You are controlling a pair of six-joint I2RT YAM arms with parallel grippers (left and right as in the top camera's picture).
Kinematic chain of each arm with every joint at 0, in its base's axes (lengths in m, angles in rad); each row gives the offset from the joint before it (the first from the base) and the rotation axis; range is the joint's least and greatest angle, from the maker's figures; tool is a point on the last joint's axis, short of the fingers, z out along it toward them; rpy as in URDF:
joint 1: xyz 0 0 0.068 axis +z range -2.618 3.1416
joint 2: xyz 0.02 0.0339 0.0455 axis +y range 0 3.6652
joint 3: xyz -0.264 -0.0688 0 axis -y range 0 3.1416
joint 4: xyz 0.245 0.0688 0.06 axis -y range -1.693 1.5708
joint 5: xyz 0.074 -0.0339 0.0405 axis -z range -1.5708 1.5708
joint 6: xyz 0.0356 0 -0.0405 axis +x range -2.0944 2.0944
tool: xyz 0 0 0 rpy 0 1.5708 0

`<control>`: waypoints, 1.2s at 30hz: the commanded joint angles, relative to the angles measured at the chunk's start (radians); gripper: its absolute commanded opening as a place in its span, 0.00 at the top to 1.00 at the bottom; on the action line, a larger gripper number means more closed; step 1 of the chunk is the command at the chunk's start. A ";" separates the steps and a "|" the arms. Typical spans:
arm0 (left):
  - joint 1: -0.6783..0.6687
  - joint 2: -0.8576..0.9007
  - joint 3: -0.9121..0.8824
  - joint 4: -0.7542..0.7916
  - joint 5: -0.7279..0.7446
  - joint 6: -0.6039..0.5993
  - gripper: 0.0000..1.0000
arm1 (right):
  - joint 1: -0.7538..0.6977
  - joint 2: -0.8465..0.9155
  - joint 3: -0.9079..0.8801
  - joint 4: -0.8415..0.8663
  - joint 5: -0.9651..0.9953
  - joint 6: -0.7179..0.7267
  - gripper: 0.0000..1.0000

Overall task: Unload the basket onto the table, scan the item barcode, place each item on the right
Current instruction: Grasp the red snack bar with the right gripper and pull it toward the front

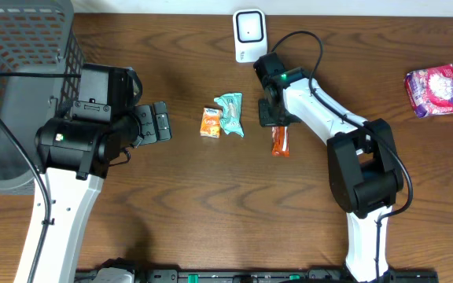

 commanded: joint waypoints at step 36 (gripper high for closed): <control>0.001 0.002 -0.002 -0.002 -0.013 0.006 0.02 | -0.011 -0.079 -0.085 -0.149 -0.072 -0.018 0.99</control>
